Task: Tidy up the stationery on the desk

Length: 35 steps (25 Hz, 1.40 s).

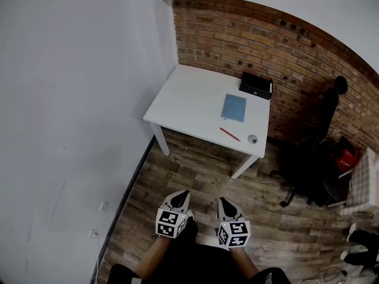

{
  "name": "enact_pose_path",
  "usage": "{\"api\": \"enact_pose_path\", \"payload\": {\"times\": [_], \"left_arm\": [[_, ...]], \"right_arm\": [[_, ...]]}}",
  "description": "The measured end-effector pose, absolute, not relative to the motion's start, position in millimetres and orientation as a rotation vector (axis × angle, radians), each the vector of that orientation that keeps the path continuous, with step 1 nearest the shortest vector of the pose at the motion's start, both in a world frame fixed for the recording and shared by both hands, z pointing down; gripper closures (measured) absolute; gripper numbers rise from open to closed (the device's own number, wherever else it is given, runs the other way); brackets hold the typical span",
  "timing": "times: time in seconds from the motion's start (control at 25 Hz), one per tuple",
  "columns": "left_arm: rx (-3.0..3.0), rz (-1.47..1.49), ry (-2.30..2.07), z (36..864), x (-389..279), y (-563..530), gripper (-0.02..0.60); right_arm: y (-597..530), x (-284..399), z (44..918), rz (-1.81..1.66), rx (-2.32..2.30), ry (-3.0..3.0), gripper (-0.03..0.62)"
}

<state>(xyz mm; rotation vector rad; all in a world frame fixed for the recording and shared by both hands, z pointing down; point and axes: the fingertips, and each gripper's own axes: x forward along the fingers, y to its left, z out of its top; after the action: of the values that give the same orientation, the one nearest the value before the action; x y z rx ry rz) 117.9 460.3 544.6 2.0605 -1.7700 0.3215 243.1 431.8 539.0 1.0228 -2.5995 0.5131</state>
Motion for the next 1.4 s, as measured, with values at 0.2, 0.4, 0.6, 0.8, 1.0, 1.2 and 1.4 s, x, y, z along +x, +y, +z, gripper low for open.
{"api": "enact_pose_path", "payload": {"times": [0.2,0.4,0.6,0.8,1.0,1.2,1.4], "left_arm": [[2.087,0.321,-1.753,538.3,67.9,405.7,0.566],[2.111,0.318,-1.728,535.8,33.4,359.2,0.566],[2.129,0.314,-1.695,543.8,8.5,328.9,0.566],[2.137,0.321,-1.654,550.0,1.2,306.8,0.566],[2.149,0.338,-1.618,555.0,0.6,282.4,0.566],[2.149,0.354,-1.605,565.5,-2.5,249.3,0.566],[2.140,0.378,-1.615,567.0,-12.4,201.1,0.566]], "right_arm": [[379.0,189.0,527.8,0.495,1.033,-2.602,0.571],[337.1,154.1,523.9,0.483,1.057,-2.588,0.571],[310.2,132.8,529.7,0.484,1.099,-2.565,0.571],[286.6,130.1,532.4,0.508,1.149,-2.537,0.571],[263.7,131.7,536.0,0.543,1.191,-2.517,0.571],[230.3,133.4,550.8,0.572,1.215,-2.500,0.571],[173.5,123.8,557.8,0.589,1.204,-2.512,0.571]]}}
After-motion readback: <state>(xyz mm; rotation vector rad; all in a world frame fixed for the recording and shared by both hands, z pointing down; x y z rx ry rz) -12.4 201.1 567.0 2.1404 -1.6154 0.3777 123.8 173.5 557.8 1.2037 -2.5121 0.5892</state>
